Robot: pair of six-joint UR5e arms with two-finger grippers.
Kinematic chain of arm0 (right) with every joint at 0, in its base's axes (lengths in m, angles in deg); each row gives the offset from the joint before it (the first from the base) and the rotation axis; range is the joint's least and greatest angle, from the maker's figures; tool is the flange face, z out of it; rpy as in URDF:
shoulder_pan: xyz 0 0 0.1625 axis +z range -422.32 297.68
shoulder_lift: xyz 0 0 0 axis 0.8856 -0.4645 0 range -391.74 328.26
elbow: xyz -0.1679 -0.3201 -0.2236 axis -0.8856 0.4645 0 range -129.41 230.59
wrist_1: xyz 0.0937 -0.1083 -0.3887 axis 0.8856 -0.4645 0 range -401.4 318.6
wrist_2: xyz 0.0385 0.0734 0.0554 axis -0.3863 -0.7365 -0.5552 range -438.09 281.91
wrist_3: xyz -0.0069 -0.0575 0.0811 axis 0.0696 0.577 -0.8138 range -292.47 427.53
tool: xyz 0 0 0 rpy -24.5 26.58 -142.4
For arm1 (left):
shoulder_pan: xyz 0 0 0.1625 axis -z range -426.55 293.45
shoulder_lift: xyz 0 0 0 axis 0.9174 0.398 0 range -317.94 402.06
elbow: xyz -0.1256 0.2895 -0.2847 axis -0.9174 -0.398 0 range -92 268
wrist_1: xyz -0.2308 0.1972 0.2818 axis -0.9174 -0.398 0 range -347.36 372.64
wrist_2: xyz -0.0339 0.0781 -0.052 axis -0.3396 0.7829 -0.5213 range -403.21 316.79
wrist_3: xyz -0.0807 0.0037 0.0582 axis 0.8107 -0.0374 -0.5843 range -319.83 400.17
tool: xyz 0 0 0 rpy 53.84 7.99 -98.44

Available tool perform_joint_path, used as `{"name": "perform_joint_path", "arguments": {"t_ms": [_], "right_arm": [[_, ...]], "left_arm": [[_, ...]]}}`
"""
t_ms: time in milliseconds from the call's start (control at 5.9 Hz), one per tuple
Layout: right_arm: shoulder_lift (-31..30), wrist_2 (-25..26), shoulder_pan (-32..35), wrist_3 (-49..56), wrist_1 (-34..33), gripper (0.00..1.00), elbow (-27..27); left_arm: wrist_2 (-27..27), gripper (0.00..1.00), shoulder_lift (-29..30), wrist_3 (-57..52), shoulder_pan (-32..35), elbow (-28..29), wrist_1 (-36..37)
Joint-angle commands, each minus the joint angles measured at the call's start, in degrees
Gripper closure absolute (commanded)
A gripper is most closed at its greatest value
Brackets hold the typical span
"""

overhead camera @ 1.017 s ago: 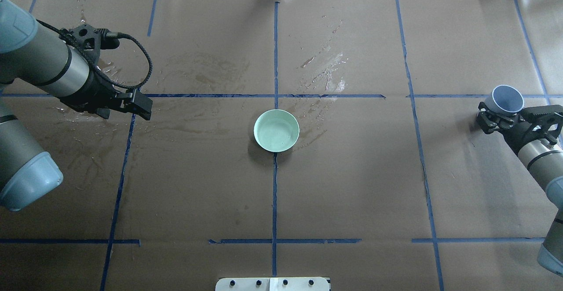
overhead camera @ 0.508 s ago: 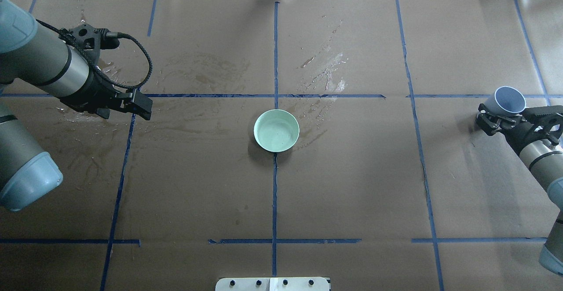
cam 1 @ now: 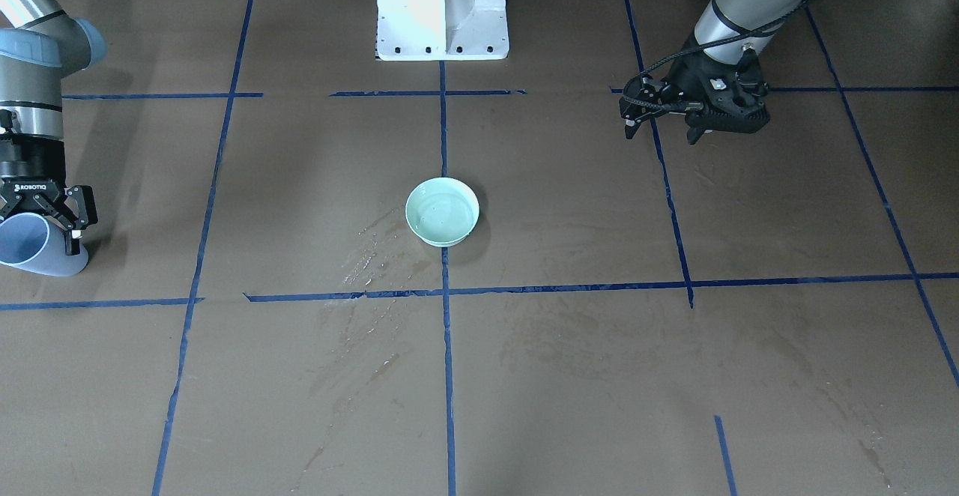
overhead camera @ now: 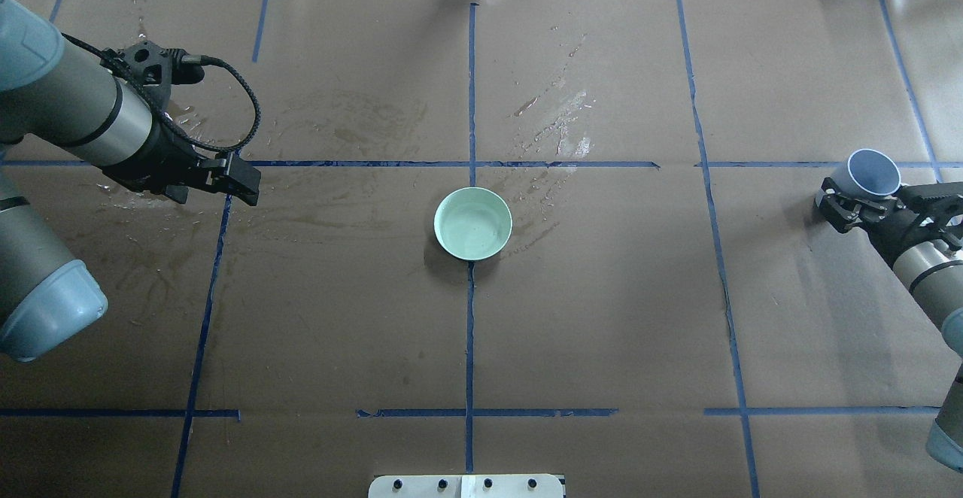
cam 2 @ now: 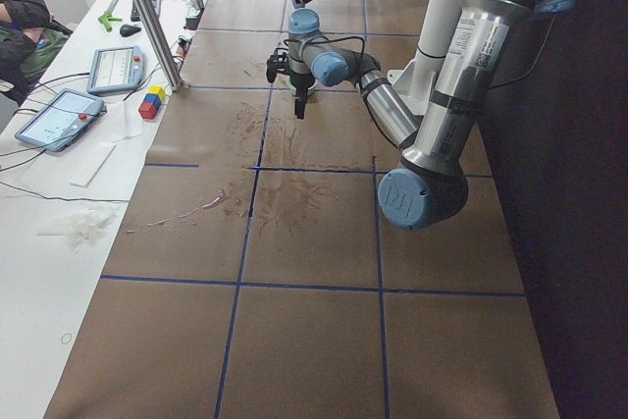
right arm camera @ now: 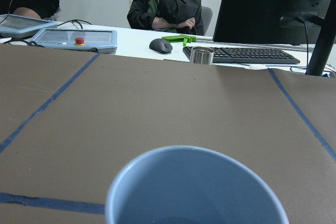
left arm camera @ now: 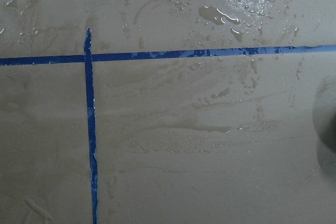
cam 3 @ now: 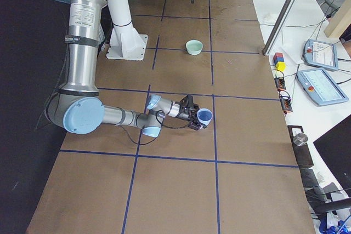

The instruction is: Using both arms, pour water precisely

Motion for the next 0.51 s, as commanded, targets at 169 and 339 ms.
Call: {"name": "perform_joint_path", "arguments": {"t_ms": [169, 339], "right_arm": [[-0.63, 0.61, -0.09, -0.49, 1.89, 0.01, 0.47], [-0.71, 0.62, -0.18, -0.49, 2.16, 0.01, 0.30]], "left_arm": [[0.00, 0.00, 0.00, 0.02, 0.00, -0.09, 0.00], [0.00, 0.00, 0.00, -0.06, 0.00, -0.09, 0.00]]}}
